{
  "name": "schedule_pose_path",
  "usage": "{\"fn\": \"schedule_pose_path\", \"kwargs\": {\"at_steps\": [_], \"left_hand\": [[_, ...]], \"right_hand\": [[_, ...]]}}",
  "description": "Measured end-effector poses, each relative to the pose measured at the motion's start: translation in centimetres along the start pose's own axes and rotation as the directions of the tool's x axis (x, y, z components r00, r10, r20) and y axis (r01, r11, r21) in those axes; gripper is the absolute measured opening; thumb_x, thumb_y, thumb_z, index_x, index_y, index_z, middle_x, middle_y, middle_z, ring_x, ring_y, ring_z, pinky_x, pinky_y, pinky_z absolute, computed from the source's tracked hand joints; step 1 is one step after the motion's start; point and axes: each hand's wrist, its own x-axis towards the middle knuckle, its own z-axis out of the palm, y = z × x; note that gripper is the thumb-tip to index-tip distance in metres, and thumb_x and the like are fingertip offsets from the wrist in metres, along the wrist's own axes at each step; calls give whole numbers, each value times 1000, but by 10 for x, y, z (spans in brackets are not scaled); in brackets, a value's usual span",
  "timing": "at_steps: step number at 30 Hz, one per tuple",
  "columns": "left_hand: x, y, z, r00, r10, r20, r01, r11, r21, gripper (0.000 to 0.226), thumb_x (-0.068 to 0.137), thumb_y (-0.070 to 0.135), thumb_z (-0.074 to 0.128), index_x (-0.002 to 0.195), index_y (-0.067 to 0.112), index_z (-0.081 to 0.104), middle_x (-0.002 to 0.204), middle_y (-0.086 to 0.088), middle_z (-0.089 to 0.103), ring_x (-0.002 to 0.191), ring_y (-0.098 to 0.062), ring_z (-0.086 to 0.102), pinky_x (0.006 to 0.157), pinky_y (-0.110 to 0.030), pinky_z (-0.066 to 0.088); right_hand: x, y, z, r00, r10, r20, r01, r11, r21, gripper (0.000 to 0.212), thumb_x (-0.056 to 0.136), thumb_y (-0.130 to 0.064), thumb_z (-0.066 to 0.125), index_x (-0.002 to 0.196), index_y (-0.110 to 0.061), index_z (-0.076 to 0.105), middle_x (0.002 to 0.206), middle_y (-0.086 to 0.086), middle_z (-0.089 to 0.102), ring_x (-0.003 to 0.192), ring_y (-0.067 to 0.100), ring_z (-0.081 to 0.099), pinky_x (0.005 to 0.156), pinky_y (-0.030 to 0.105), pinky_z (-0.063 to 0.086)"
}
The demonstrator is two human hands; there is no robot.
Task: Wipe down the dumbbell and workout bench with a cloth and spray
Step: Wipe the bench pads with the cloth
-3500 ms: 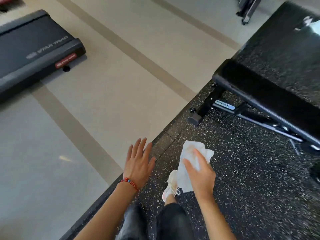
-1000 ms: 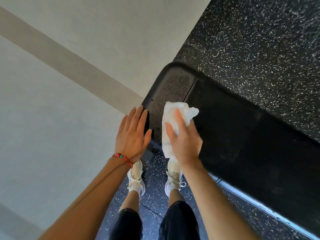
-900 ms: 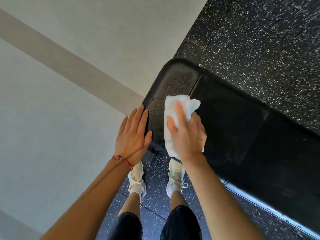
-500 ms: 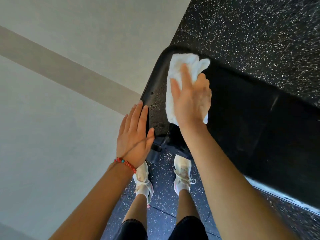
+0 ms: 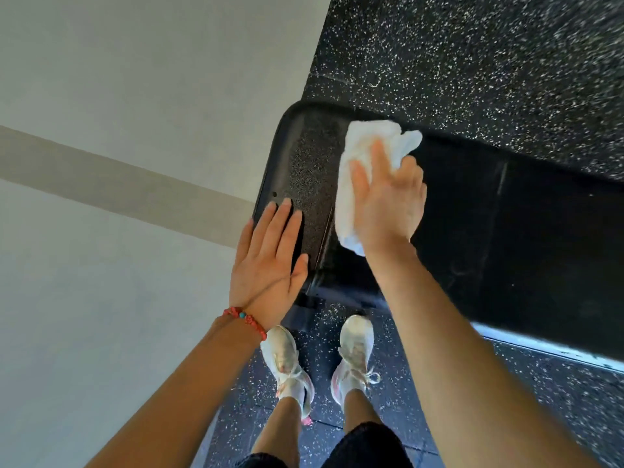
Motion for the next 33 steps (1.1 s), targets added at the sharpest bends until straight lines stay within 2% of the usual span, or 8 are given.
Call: {"fn": "schedule_pose_path", "kwargs": {"at_steps": [3, 6, 8, 13, 21, 26, 29, 33], "left_hand": [[18, 1, 7, 1000, 0, -12, 0, 1000, 11, 52, 91, 28, 38, 135, 1, 45, 144, -18, 41, 135, -30, 28, 111, -46, 21], [23, 5, 9, 1000, -16, -9, 16, 999, 35, 52, 91, 27, 38, 136, 1, 44, 145, -17, 40, 136, -32, 29, 111, -48, 22], [22, 7, 9, 999, -32, 2, 32, 999, 42, 53, 91, 27, 37, 137, 2, 41, 147, -17, 37, 137, -32, 28, 112, -48, 22], [19, 14, 8, 998, -60, 8, 59, 997, 48, 54, 91, 28, 37, 137, 2, 42, 147, -17, 37, 137, -32, 28, 112, -49, 22], [25, 31, 20, 999, 3, -40, 0, 997, 78, 51, 92, 27, 37, 136, 2, 44, 146, -17, 39, 136, -33, 30, 111, -52, 20], [27, 37, 23, 999, -31, -44, 36, 992, 118, 52, 93, 26, 35, 138, 2, 42, 147, -17, 38, 137, -33, 30, 112, -49, 15], [26, 39, 20, 999, -42, -25, 45, 989, 142, 52, 93, 26, 33, 139, 2, 41, 147, -17, 38, 137, -34, 30, 112, -49, 16], [29, 45, 16, 1000, -1, -1, 1, 986, 167, 52, 94, 28, 33, 139, 3, 39, 148, -17, 36, 137, -33, 27, 112, -50, 18]], "right_hand": [[27, 4, 4, 990, 40, 135, -47, 998, 50, 49, 95, -47, 33, 136, -21, 40, 110, 15, 51, 99, 30, 48, 78, 35, 35], [-9, 7, 7, 997, 18, -72, -16, 999, 35, 45, 88, -43, 40, 118, -17, 60, 85, 16, 57, 72, 30, 55, 60, 30, 37], [-56, 17, 6, 994, -31, -107, 35, 999, 37, 43, 85, -43, 42, 111, -18, 65, 76, 14, 57, 61, 28, 54, 54, 27, 41], [-105, 35, -2, 984, -158, -86, 158, 987, 1, 38, 88, -46, 40, 115, -21, 51, 69, 9, 52, 57, 25, 51, 52, 28, 41], [0, 28, 9, 988, -31, -149, 29, 999, -15, 43, 85, -45, 39, 103, -18, 67, 68, 7, 54, 57, 23, 49, 53, 27, 32], [-58, 44, 3, 996, -15, -90, 17, 1000, 20, 43, 83, -45, 41, 105, -21, 68, 70, 8, 56, 59, 24, 53, 53, 27, 40], [-104, 68, -10, 993, -102, -66, 104, 994, 33, 43, 82, -46, 45, 106, -20, 69, 66, 9, 54, 55, 25, 52, 50, 27, 42], [-78, 84, -10, 988, -137, -69, 137, 991, -13, 43, 83, -47, 42, 104, -21, 69, 65, 9, 54, 55, 25, 51, 51, 28, 41]]}}
